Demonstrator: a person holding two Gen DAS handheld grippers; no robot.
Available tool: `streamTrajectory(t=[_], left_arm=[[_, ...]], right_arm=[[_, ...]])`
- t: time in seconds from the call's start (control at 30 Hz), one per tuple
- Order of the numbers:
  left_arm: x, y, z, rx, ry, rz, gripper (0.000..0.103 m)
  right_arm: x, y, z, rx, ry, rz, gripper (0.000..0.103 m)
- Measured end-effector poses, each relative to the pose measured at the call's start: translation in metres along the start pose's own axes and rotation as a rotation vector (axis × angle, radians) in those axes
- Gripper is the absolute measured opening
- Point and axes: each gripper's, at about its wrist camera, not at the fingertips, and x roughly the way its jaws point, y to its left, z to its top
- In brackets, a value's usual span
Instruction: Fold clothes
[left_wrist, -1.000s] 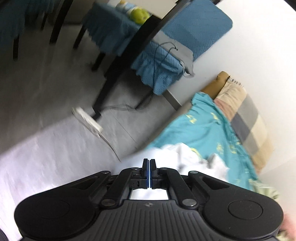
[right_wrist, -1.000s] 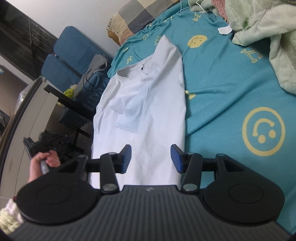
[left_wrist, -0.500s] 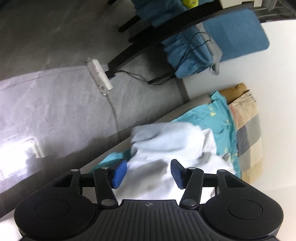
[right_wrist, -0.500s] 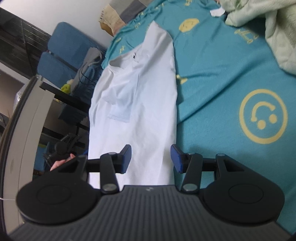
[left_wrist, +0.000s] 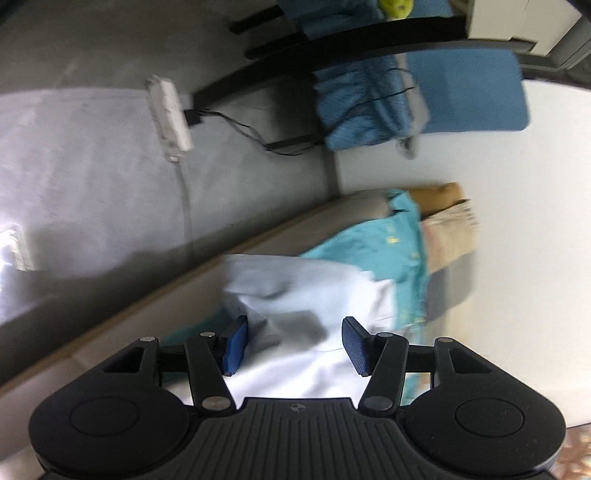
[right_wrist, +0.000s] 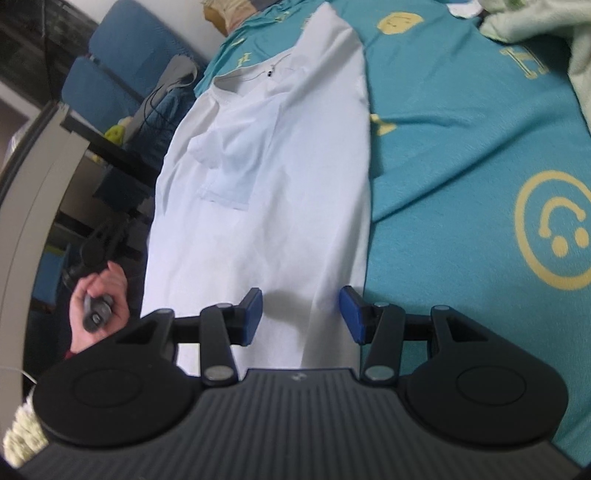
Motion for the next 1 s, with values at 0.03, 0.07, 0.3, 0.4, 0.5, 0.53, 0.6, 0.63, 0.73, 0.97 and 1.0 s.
streamTrajectory(t=[0.03, 0.07, 0.3, 0.4, 0.5, 0.53, 0.6, 0.63, 0.73, 0.97, 1.0], left_arm=[[0.004, -0.002, -0.001, 0.013, -0.003, 0.004, 0.046], [0.007, -0.004, -0.002, 0.031, -0.008, 0.017, 0.037], [-0.008, -0.056, -0.020, 0.350, -0.178, 0.155, 0.007], [-0.026, -0.092, -0.034, 0.536, -0.282, 0.189, 0.002], [-0.040, -0.129, -0.064, 0.706, -0.363, 0.205, 0.002], [-0.043, -0.143, -0.078, 0.770, -0.381, 0.201, 0.002], [-0.044, -0.167, -0.109, 0.893, -0.393, 0.188, 0.002], [-0.041, -0.177, -0.128, 0.950, -0.380, 0.177, 0.002], [-0.026, -0.203, -0.189, 1.136, -0.320, 0.153, 0.002], [0.055, -0.188, -0.338, 1.545, -0.047, 0.219, 0.003], [0.065, -0.180, -0.347, 1.553, -0.024, 0.246, 0.003]], right_arm=[[0.000, 0.001, -0.001, -0.009, 0.000, -0.005, 0.050], [0.000, 0.000, -0.001, -0.013, 0.000, -0.007, 0.050], [-0.001, -0.001, 0.000, 0.002, -0.002, -0.008, 0.050], [-0.002, -0.001, 0.000, 0.013, 0.000, -0.001, 0.050], [-0.007, 0.000, 0.002, 0.023, -0.009, 0.015, 0.050], [-0.008, 0.000, 0.003, 0.025, -0.014, 0.018, 0.050], [-0.013, 0.000, 0.005, 0.031, -0.029, 0.023, 0.050], [-0.015, -0.001, 0.006, 0.033, -0.039, 0.025, 0.050], [-0.026, -0.003, 0.012, 0.028, -0.086, 0.015, 0.050], [-0.051, -0.013, 0.027, 0.019, -0.194, -0.010, 0.050], [-0.054, -0.016, 0.028, 0.017, -0.207, -0.009, 0.050]])
